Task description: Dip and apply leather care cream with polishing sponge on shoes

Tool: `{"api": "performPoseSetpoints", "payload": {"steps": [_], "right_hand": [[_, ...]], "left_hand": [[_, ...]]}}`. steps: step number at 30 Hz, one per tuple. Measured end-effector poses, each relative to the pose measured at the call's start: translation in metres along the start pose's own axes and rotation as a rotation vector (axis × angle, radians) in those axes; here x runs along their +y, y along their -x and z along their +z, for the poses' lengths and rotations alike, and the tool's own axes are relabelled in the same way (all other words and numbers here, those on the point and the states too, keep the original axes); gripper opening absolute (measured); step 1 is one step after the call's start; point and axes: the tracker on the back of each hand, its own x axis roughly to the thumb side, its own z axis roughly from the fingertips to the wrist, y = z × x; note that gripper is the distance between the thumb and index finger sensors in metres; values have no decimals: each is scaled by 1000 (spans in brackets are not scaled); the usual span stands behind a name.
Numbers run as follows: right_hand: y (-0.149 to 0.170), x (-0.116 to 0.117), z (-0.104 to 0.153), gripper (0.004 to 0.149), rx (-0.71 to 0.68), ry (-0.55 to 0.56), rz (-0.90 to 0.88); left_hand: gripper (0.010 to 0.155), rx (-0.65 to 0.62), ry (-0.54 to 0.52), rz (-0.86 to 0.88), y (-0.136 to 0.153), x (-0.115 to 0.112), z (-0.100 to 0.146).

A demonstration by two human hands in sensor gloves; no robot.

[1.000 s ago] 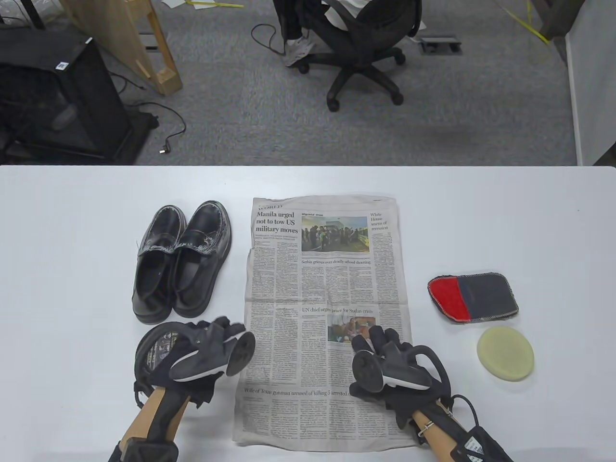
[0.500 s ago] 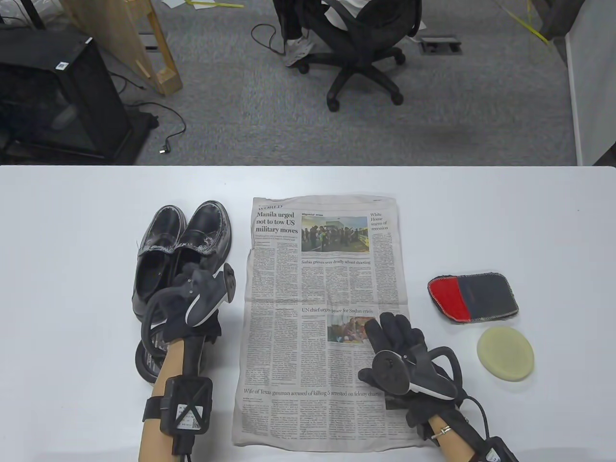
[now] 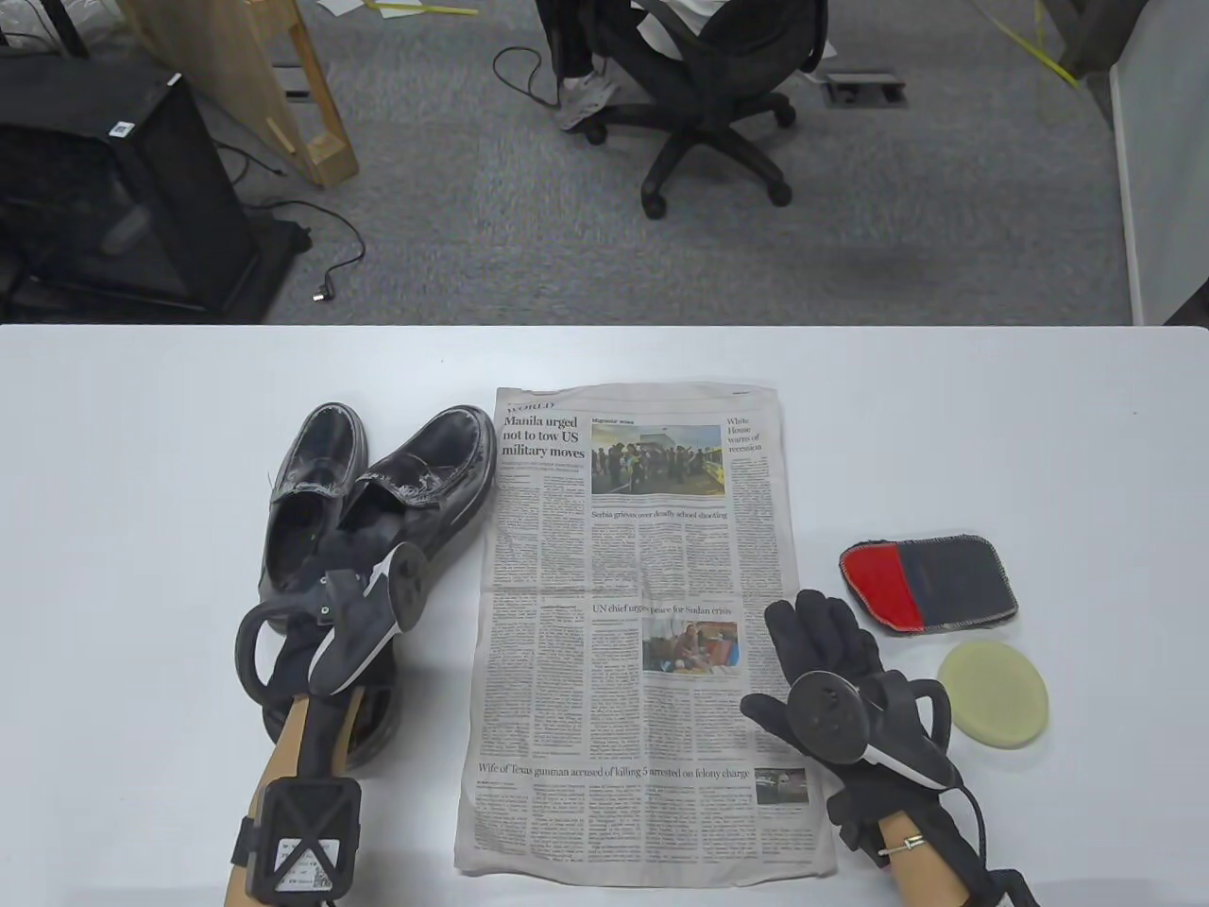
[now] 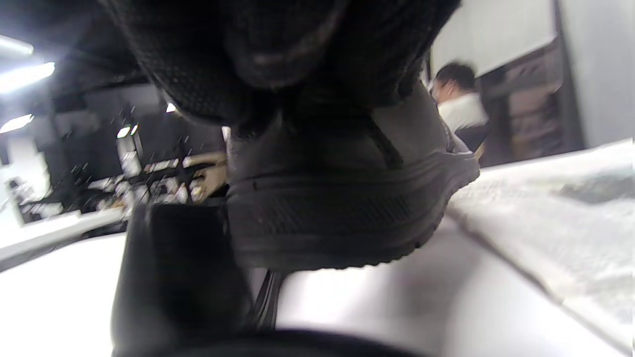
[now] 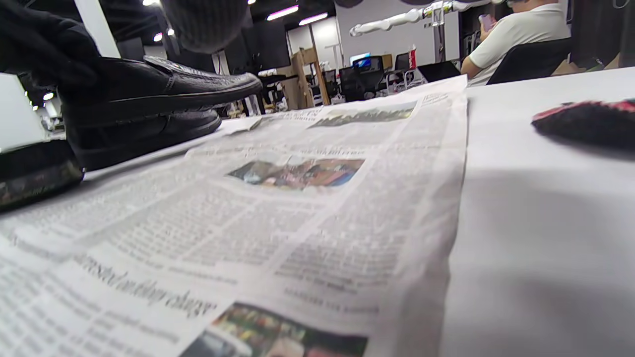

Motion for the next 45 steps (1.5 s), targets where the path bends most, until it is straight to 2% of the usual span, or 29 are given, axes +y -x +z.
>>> {"api": "performPoseSetpoints", "payload": {"steps": [2, 4, 9, 14, 16, 22, 25, 26, 28, 30, 32, 35, 36, 40, 42, 43, 45], "right_hand": [[5, -5, 2, 89, 13, 26, -22], [9, -9, 4, 89, 22, 43, -37], [23, -19, 10, 88, 55, 91, -86], [41, -24, 13, 88, 105, 125, -145], [47, -24, 14, 87, 124, 127, -160], [60, -19, 11, 86, 180, 109, -166], [66, -14, 8, 86, 219, 87, -147], [68, -13, 7, 85, 237, 77, -140], [74, -12, 6, 84, 276, 69, -117], [82, -11, 5, 83, 329, 70, -77], [88, -9, 1, 83, 366, 57, -61], [95, -1, -13, 84, 420, -36, -44], [95, 3, -20, 85, 435, -85, -23], [96, 19, -50, 87, 481, -229, 127], [98, 27, -64, 86, 522, -285, 142], [100, 31, -71, 85, 543, -312, 144], [105, 40, -81, 77, 593, -332, 166]], "left_hand": [[39, -65, -87, 38, -5, 10, 9], [39, -132, -117, 81, -13, 16, 14], [39, -289, -53, 239, -52, 12, 13], [39, -416, 8, 217, -101, -4, 12], [39, -440, 40, 202, -112, -12, 12], [40, -489, 64, 83, -129, -32, 16], [46, -496, 72, 76, -126, -26, 18], [52, -512, 69, 72, -125, -22, 20], [58, -519, 10, 65, -124, -12, 25], [61, -502, -133, 76, -124, 0, 33], [72, -494, -183, 96, -127, 3, 35], [92, -486, -46, 92, -138, -2, 25], [97, -472, 40, 80, -142, -8, 19], [101, -448, 270, 74, -147, -34, 3], [97, -436, 289, 89, -144, -40, 1], [93, -429, 232, 129, -142, -40, 0], [89, -432, 281, 137, -141, -41, -2]]}}
